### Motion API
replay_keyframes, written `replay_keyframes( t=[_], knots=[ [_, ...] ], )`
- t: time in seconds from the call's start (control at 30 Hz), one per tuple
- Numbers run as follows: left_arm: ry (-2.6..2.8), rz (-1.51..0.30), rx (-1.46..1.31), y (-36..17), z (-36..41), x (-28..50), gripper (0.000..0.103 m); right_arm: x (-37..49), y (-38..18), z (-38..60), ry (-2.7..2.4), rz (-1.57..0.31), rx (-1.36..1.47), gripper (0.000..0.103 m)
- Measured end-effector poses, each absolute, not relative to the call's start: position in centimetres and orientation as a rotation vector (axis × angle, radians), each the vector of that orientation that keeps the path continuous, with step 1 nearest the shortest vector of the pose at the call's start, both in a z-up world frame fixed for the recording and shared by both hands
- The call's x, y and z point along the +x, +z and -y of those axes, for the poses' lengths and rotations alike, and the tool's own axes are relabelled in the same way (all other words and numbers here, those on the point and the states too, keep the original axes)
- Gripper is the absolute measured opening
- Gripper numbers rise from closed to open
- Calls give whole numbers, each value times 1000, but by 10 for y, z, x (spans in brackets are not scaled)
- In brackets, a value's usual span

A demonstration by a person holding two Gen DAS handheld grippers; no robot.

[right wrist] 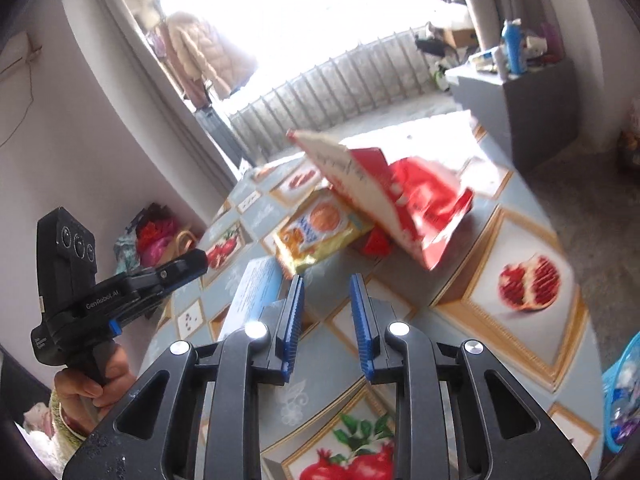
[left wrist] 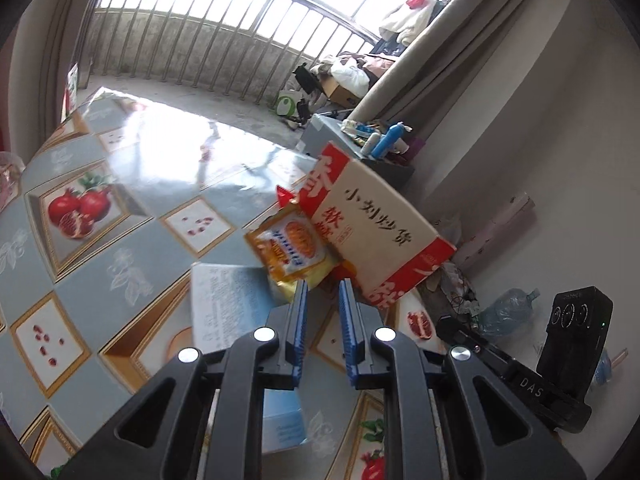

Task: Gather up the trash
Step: 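Grasp the red-and-white snack bag with the right gripper while the left gripper reaches toward the white box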

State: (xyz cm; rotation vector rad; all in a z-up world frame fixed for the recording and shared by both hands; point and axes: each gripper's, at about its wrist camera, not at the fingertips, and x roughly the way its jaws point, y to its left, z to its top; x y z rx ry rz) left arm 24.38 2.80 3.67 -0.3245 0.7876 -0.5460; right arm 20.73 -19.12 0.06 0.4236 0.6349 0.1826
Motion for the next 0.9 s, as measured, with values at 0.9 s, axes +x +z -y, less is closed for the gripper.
replay_keyframes(
  t=[0.9],
  knots=[
    [-668,-933,-314,6,64,249,0,230,-23,217,365,-761,698,8]
  ],
)
